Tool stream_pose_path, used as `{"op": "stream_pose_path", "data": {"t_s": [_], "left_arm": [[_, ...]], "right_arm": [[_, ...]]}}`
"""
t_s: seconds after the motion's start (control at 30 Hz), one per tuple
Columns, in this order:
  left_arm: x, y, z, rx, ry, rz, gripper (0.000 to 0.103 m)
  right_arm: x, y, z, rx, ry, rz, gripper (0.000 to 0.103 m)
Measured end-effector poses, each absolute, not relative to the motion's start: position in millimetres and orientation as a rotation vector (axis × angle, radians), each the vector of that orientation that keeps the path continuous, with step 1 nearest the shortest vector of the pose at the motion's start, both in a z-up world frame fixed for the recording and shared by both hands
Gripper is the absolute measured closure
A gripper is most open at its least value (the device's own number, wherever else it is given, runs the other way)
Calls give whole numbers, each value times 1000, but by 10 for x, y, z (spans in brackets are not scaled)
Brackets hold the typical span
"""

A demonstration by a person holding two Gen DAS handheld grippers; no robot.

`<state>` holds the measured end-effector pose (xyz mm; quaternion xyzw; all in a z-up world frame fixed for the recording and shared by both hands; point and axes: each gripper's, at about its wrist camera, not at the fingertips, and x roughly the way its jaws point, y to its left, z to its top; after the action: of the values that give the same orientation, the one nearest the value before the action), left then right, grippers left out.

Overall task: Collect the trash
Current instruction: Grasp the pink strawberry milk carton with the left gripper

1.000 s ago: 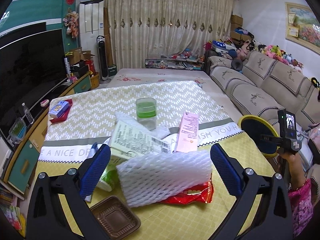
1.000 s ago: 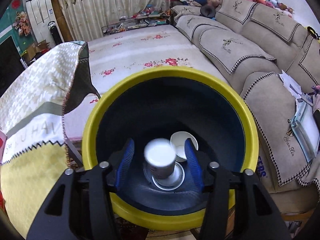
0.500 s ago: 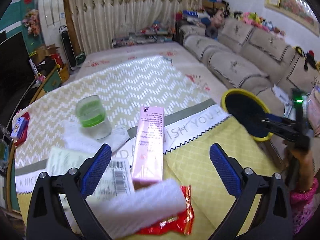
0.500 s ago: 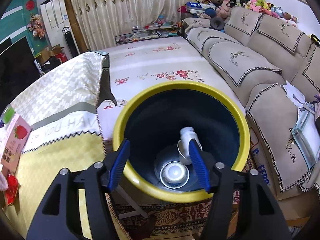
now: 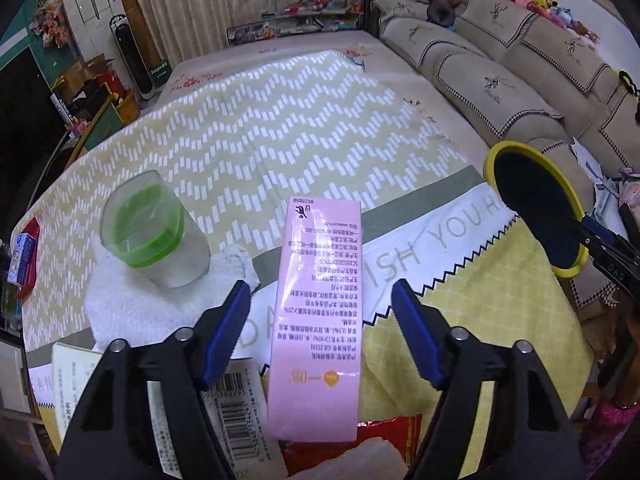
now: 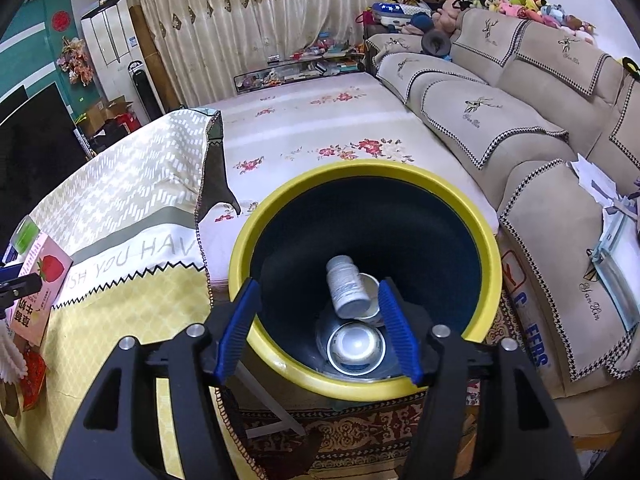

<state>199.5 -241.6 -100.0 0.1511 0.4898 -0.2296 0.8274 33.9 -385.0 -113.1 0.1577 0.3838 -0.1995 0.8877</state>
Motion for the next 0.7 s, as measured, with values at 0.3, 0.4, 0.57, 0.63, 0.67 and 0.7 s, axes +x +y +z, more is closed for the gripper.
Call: {"op": "stream_pose_path", "data": {"t_s": [0.3, 0.4, 0.57, 0.63, 0.67, 0.7], "left_arm": [[2051, -2447, -1096, 334, 1079, -482, 63], [2030, -2429, -1063, 327, 1072, -489, 63], [1931, -2391, -858, 300, 1031, -503, 63], [1874, -2386, -713, 289, 1000, -514, 63], [1841, -2383, -646, 286, 987, -520, 63], [1814, -2389, -580, 282, 975, -526, 63]], "right_arm": [[339, -3870, -1160, 336, 799, -408, 44], [329, -3871, -1149, 337, 795, -409, 44], [293, -3852, -1092, 329, 780, -413, 44], [269, -3840, -1062, 326, 772, -411, 44], [256, -3834, -1041, 323, 768, -411, 44], [241, -3828, -1020, 319, 764, -412, 44]]}}
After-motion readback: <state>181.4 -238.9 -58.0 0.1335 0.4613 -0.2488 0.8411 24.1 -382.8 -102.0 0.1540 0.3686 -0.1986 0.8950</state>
